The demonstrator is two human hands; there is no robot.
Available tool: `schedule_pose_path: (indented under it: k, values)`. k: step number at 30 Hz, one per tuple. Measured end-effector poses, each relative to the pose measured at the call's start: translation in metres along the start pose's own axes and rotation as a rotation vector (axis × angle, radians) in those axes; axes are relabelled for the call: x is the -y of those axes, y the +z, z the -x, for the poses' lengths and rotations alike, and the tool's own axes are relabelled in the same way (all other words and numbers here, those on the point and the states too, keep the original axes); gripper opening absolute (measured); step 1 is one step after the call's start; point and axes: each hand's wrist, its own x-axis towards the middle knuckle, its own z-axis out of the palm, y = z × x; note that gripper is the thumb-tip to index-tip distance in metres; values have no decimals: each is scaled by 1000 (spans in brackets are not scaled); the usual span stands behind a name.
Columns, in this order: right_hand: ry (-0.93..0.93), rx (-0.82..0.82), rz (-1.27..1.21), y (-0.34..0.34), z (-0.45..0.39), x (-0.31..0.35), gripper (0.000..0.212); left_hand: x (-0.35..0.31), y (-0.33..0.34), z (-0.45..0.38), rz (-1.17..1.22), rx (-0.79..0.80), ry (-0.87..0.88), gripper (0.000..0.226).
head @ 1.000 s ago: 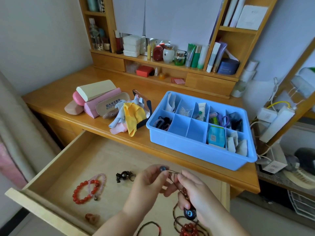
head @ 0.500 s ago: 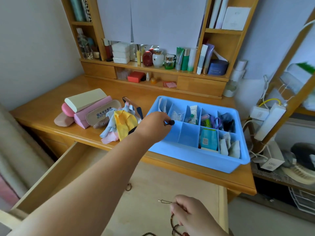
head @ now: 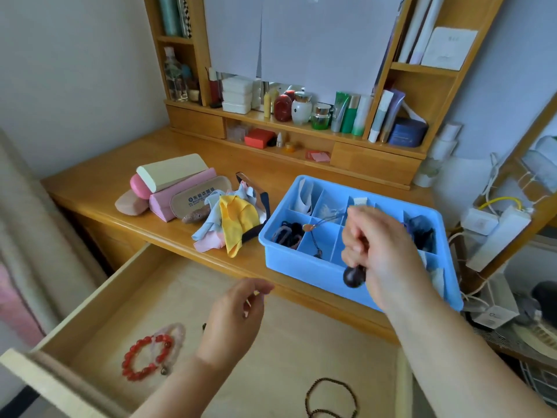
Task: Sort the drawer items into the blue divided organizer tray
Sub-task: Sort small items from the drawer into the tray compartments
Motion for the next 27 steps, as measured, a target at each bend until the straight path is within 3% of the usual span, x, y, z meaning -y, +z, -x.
schedule_pose_path:
  k: [4,8,12,16,20,24,27]
  values:
    - [54,-122,18,9,-62,-4,39,24,-6,30,-15,4,-14,46]
    - [253,-160,505,8,-83,-42,20,11,-15,10,-27,-25,91,39]
    - [21,51,1091,1,-75,-62,38,-11,-17,-27,-97,-30,292,30]
    - [-127,162,1496,0,-68,-62,44,-25,-3,-66,-402,88,377,41]
    - [14,231,1357,-5,-59,-59,41,-27,9,-101,-768,399,350,62]
    - [-508,61,1208,-4,-25,-66,23,-36,9,-121,-981,601,421,64]
    - [-791,89,1114,2,19,-81,19,-37,1,-114,-831,555,484,46]
